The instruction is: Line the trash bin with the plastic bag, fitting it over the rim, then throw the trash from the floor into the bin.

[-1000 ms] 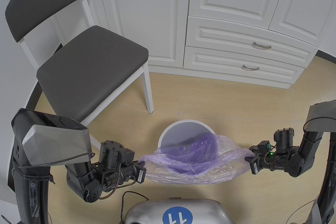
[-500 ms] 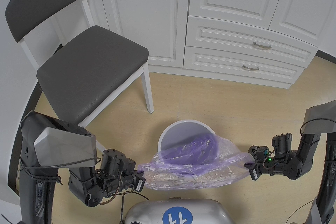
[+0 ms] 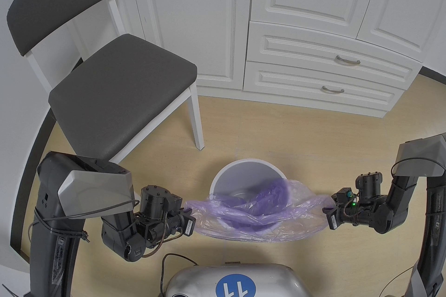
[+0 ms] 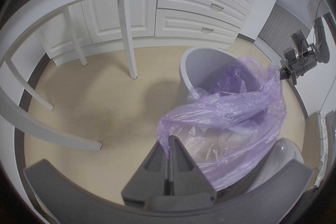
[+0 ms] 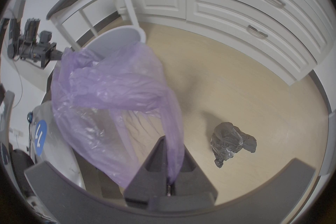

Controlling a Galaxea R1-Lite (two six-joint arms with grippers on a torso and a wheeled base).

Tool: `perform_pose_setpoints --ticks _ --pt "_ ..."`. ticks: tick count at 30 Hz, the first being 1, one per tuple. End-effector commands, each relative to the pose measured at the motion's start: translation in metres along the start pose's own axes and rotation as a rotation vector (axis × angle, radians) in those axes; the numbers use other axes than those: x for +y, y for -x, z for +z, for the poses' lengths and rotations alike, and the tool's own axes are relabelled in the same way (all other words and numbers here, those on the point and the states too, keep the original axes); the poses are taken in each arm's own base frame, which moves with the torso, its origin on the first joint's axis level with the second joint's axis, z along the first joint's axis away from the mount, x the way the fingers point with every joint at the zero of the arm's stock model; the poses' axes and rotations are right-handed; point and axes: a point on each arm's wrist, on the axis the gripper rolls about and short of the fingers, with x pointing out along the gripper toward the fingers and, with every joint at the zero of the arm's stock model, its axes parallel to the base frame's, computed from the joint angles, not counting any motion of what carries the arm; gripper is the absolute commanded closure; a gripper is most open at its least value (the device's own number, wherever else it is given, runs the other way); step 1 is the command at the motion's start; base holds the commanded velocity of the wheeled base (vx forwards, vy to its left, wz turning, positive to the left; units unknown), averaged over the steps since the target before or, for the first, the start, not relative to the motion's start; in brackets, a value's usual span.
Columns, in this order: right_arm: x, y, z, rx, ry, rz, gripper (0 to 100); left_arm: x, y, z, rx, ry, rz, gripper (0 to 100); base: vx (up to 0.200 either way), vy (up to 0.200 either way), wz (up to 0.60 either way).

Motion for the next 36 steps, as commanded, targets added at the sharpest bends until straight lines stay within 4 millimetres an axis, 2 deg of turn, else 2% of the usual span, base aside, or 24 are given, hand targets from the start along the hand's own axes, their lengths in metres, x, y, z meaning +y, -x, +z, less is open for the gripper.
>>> perform_pose_setpoints --ticks 1,5,6,12,16,23,30,36 --pt "-0.004 -0.002 0.003 -0.013 -0.022 -0.012 100 0.004 -0.009 0.002 -0.018 0.007 0.016 100 0.0 0.0 0.0" --pt "-0.006 0.009 0.007 -0.034 -0.026 -0.01 100 0.003 -0.004 0.007 -0.032 0.008 0.009 100 0.0 0.0 0.0" --pt "-0.008 0.012 0.008 -0.041 -0.029 -0.006 0 0.002 -0.003 0.009 -0.037 0.007 0.008 100 0.0 0.0 0.0" --pt "-0.033 0.06 0.016 -0.217 -0.065 0.182 0 -0.001 0.014 0.027 -0.084 0.004 -0.013 100 0.0 0.0 0.0" --pt "-0.058 0.074 0.007 -0.305 -0.103 0.279 0 -0.002 0.014 0.026 -0.079 0.007 -0.014 100 0.0 0.0 0.0" --pt "-0.09 0.076 -0.018 -0.404 -0.175 0.448 0 0.001 0.005 0.006 -0.022 0.011 0.0 100 0.0 0.0 0.0" --pt "-0.111 0.066 -0.036 -0.404 -0.287 0.473 0 0.005 0.002 0.004 -0.012 0.015 0.01 100 0.0 0.0 0.0" --pt "-0.123 0.069 -0.042 -0.42 -0.333 0.466 0 0.012 0.002 0.001 -0.003 0.026 0.024 100 0.0 0.0 0.0"
